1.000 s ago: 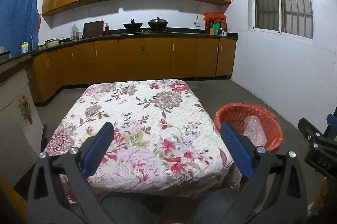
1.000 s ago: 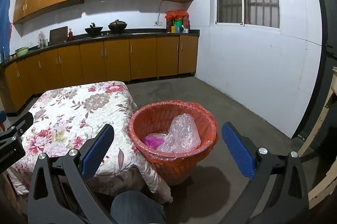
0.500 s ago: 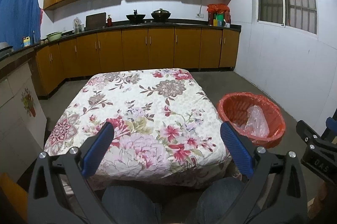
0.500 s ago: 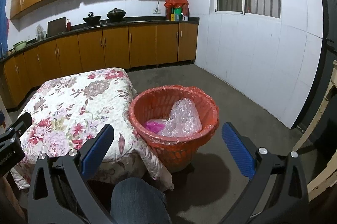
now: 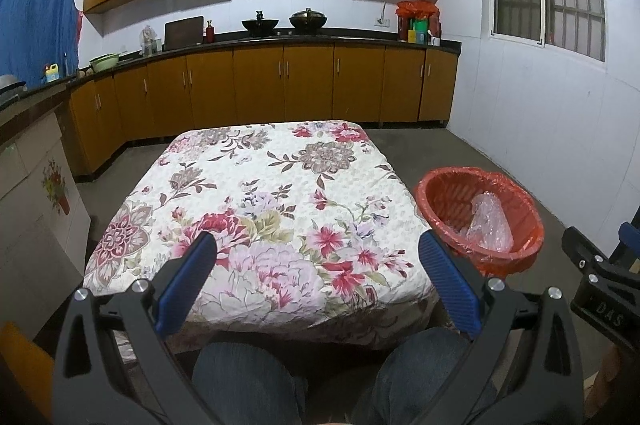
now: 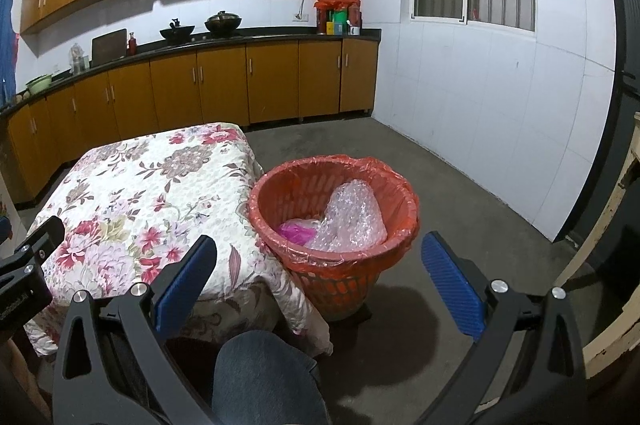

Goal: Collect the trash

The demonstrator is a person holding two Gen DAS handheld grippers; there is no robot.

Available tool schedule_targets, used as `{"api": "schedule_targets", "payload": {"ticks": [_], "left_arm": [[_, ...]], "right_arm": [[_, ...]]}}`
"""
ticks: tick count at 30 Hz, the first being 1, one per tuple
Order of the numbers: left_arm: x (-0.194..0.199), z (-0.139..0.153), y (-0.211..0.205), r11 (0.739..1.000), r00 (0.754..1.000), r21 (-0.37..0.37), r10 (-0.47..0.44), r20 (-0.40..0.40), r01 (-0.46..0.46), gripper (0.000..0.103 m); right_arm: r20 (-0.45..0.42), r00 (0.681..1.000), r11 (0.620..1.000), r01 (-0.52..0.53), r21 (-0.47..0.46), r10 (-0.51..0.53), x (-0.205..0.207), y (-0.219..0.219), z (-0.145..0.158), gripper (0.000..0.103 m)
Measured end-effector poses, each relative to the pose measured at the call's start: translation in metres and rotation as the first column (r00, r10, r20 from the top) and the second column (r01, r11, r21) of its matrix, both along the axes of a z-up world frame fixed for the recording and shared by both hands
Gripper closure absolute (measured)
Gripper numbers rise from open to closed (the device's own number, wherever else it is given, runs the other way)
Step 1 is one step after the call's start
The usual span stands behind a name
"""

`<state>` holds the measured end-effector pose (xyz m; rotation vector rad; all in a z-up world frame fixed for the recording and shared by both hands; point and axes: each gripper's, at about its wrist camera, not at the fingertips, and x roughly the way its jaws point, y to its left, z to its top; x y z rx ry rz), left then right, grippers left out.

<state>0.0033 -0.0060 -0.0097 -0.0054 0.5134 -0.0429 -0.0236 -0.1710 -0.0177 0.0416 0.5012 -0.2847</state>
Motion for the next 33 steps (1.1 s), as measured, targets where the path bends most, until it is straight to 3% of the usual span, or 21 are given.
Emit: {"api": "schedule_targets", "payload": {"ticks": [33], "left_arm": [[-0.0032,0.0002,0.0001,1.0,1.0,0.002,0.005,0.01,-0.005,0.004]], "right_arm": [[-0.002,1.0,1.0,0.0,0.004,0.0,-0.0006,-0.0006,-0.0024,0.002]]}}
